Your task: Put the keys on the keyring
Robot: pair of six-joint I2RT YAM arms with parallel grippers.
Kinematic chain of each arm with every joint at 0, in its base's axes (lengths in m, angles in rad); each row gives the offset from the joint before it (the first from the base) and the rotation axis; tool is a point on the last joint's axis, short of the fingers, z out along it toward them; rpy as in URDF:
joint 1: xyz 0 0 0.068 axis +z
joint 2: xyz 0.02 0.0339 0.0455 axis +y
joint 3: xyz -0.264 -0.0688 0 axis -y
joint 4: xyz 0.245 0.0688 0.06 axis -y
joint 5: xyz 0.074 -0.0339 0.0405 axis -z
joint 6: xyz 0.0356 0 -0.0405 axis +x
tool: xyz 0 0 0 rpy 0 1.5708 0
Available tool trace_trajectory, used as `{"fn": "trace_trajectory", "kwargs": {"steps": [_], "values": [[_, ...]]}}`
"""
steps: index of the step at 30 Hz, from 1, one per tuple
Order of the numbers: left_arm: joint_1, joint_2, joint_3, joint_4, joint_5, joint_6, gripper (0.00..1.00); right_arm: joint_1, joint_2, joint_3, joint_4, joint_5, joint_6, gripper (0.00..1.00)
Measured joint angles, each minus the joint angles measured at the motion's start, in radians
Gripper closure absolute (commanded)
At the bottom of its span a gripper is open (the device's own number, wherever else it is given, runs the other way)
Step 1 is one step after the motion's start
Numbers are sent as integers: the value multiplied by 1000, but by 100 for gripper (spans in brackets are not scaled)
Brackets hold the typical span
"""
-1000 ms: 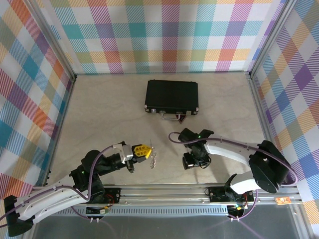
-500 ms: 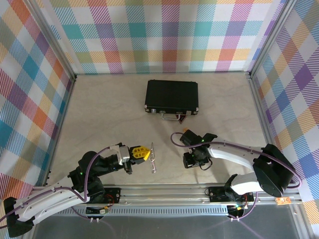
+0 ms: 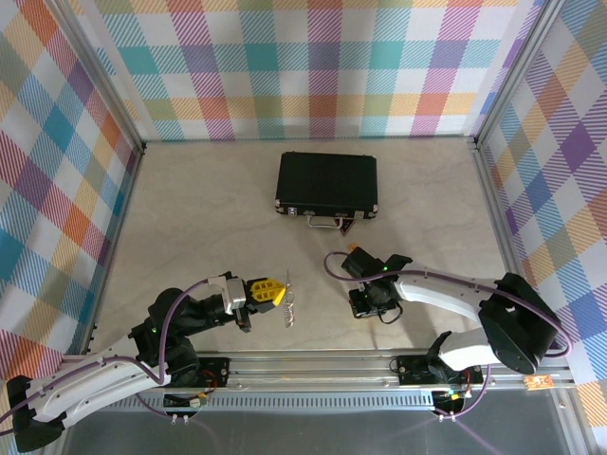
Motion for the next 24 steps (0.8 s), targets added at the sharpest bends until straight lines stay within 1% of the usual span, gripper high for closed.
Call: {"fn": "trace_trajectory", "kwargs": {"steps": [4, 18, 21, 24], "values": [[0, -1, 0, 0, 3, 0, 100, 0, 13, 0, 0, 6, -4, 80], [0, -19, 0, 0, 3, 0, 100, 0, 29, 27, -26, 18, -26, 96], [0, -17, 0, -1, 2, 0, 100, 0, 31, 55, -59, 18, -34, 100], [0, -10, 0, -10, 1, 0, 100, 0, 81, 142, -130, 18, -65, 100]]}}
